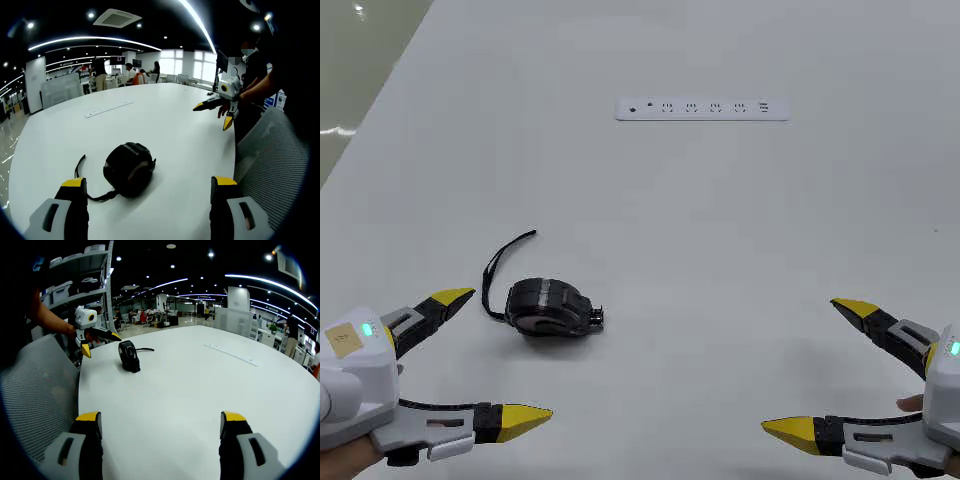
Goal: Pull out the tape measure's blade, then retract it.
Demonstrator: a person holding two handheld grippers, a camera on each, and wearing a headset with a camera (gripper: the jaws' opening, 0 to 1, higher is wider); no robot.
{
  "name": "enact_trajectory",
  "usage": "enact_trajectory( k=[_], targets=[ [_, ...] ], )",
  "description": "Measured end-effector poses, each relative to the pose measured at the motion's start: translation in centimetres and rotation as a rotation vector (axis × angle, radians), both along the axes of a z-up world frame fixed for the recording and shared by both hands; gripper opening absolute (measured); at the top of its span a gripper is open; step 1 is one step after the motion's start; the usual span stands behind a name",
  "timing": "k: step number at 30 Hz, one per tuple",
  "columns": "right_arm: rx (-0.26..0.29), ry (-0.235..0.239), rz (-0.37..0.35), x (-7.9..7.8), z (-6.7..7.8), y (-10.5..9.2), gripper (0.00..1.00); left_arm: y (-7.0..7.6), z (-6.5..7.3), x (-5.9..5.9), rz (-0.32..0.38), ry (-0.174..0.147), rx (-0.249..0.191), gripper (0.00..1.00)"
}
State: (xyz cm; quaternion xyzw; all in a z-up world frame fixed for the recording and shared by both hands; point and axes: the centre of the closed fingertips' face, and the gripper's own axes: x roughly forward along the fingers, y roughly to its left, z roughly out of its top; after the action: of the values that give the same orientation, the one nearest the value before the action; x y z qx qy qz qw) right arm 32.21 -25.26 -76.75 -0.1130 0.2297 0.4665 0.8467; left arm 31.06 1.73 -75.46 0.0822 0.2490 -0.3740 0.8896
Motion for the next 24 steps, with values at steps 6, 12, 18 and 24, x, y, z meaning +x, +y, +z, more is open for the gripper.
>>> enact_trajectory(
  k=[6,12,18,24],
  targets=[
    [0.001,0.0,0.0,0.01,0.01,0.03,1.0,0.02,0.08,-0.03,-0.003,0.0,0.0,1.0],
    [0.001,0.002,0.001,-0.01,-0.01,0.04,1.0,0.01,0.04,-0.09,-0.005,0.003,0.003,1.0],
    [0.001,0.004,0.001,-0.04,-0.11,0.04,1.0,0.04,-0.02,-0.08,-0.005,0.004,0.002,1.0],
    [-0.003,0.01,0.008,-0.13,-0.22,0.06,1.0,0.09,-0.09,-0.04,-0.005,0.005,0.005,1.0]
  ],
)
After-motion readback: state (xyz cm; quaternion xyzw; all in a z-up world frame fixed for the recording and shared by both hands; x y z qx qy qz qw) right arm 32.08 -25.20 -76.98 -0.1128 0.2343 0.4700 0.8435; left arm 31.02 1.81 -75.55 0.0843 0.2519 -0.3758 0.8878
